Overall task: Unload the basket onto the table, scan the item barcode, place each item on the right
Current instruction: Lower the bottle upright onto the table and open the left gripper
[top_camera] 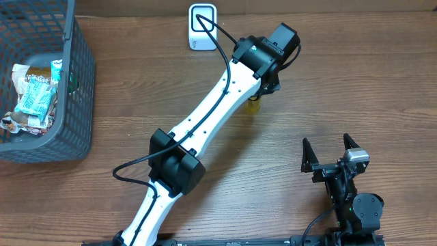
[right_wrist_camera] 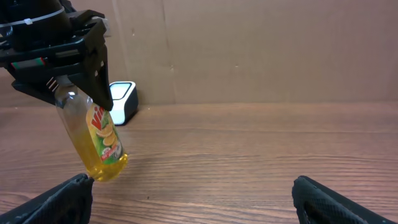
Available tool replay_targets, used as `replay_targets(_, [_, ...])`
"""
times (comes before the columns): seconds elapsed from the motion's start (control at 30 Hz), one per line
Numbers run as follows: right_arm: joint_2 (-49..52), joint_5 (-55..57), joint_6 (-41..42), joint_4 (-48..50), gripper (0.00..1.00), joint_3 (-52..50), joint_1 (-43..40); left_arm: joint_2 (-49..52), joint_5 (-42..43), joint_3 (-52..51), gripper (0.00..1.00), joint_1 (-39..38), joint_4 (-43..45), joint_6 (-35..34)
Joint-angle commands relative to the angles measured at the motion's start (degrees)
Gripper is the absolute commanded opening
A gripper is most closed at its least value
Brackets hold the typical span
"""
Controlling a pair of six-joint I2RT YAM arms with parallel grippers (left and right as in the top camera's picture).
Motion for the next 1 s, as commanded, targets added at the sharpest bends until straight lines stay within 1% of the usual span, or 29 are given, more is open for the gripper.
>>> replay_targets(0.0, [-0.5,0.5,-0.3,0.2,1.0,-0.5,-0.1,-0.2,-1.6,-1.3,0.21,-1.4,0.7,-2.7])
replay_targets(0.17, [-0.5,0.5,-0.2,0.2,1.0,-0.5,-0.1,-0.2,-1.2,-5.5,0.27,-1.6,4.4,-4.7])
replay_targets(0.37, [-0.5,0.5,-0.2,0.2,1.0,-0.5,-0.1,-0.2,-1.3,-10.1,0.29,-1.6,8.2,-4.7])
replay_targets(0.63, [-0.5,0.5,-0.2,0.2,1.0,-0.5,-0.1,-0.2,-1.3,-12.0,0.54,-1.6,9.2,-4.1])
replay_targets(0.7, [-0.5,0.5,-0.2,0.2,1.0,-0.5,-0.1,-0.2,-1.3,-12.0,0.62,-1.6,9.5,-3.0])
replay_targets(0.73, [-0.5,0.5,-0.2,0.2,1.0,-0.5,-0.1,-0.2,-1.3,-12.0,0.67,-1.6,9.7,-2.2])
replay_targets(0.8, [-0.5,0.5,-0.2,0.2,1.0,-0.5,-0.1,-0.2,-1.3,-12.0,0.73,-1.7,9.8,-0.8])
replay_targets(0.93, [-0.5,0.5,-0.2,0.2,1.0,-0.5,-0.1,-0.2,-1.3,-12.0,0.97,-1.8,9.8,1.2])
replay_targets(0.97, [-0.5,0.5,-0.2,0.2,1.0,-0.5,-0.1,-0.2,-1.3,-12.0,0.99,-1.8,9.8,1.8])
